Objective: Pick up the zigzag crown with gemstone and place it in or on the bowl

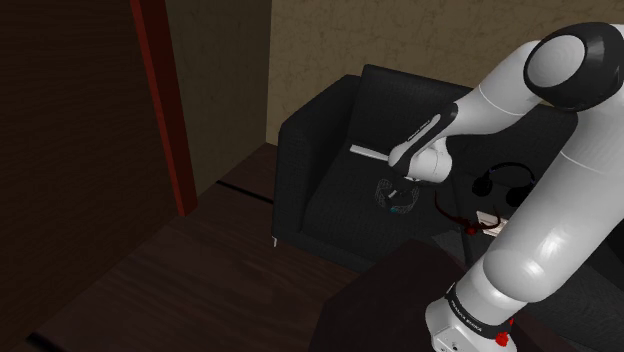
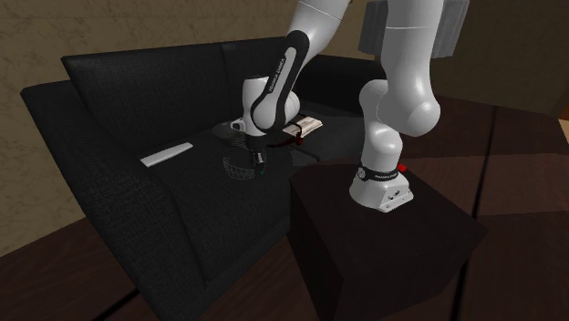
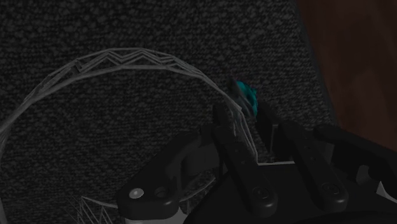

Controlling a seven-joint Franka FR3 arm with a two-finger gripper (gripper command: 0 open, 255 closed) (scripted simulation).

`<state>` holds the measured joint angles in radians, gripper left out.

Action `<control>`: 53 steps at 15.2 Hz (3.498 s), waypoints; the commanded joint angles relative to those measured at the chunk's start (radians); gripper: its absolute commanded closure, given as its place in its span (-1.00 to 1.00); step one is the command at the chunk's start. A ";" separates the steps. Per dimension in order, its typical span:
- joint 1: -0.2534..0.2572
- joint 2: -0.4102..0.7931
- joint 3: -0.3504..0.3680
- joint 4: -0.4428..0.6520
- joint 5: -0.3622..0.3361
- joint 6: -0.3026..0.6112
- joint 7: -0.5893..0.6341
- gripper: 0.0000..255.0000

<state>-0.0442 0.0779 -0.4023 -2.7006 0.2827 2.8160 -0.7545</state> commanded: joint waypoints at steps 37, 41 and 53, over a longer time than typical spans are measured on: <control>-0.077 -0.447 0.030 0.087 -0.380 -0.497 0.301 1.00; -0.090 -0.349 -0.053 0.182 -0.354 -0.496 0.181 1.00; -0.158 0.033 -0.223 0.565 -0.103 -0.569 -0.223 1.00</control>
<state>-0.1869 0.0663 -0.6151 -2.1828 0.1455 2.2622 -0.9325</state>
